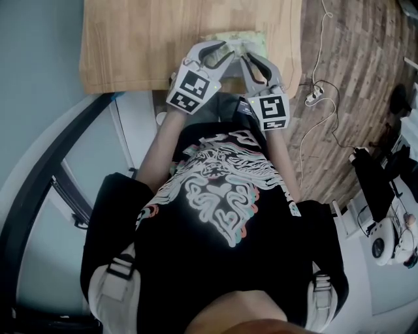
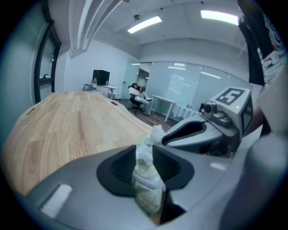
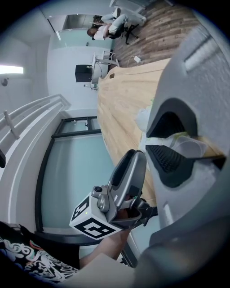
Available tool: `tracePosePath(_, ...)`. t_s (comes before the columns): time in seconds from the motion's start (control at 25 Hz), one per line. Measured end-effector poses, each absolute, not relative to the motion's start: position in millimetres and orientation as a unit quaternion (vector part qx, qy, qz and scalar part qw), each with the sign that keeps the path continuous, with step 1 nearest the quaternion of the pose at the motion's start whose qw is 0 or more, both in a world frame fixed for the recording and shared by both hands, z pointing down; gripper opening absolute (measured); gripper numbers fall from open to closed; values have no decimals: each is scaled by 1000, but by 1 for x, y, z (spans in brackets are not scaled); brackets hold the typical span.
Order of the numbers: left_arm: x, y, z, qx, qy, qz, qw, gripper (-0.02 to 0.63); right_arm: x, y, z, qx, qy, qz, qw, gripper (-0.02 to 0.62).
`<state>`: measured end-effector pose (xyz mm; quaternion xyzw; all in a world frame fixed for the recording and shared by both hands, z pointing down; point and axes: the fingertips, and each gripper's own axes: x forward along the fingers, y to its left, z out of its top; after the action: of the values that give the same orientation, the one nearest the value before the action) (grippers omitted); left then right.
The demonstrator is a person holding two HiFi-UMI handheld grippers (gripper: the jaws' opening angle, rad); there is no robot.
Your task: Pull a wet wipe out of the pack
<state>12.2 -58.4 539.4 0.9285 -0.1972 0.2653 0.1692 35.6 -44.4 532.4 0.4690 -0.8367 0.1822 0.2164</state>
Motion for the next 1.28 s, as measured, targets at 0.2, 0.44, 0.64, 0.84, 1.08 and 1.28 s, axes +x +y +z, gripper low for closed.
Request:
tracePosePath(0.2,20,-58,542,929,-182,275,166,78,37,-45,537,467,-837,179,223,52)
tracePosePath(0.44,25,-54,547,928,-155,292,171,104,34,-44,541,457,-842,163,236,54)
tracePosePath(0.64,28,-50,552,923,-125,314,183,106,33,-43,544,457,-841,163,239,54)
tracePosePath(0.84,32,-50,551,923,-91,323,190,106,31,-41,543,446,-847,150,248,54)
tracePosePath(1.08,36,-47,549,925,-19,330,185,99,31,-40,542,439,-852,142,249,54)
tracePosePath(1.28,35,-44,548,917,55,354,176,99,29,-39,539,428,-857,140,251,54)
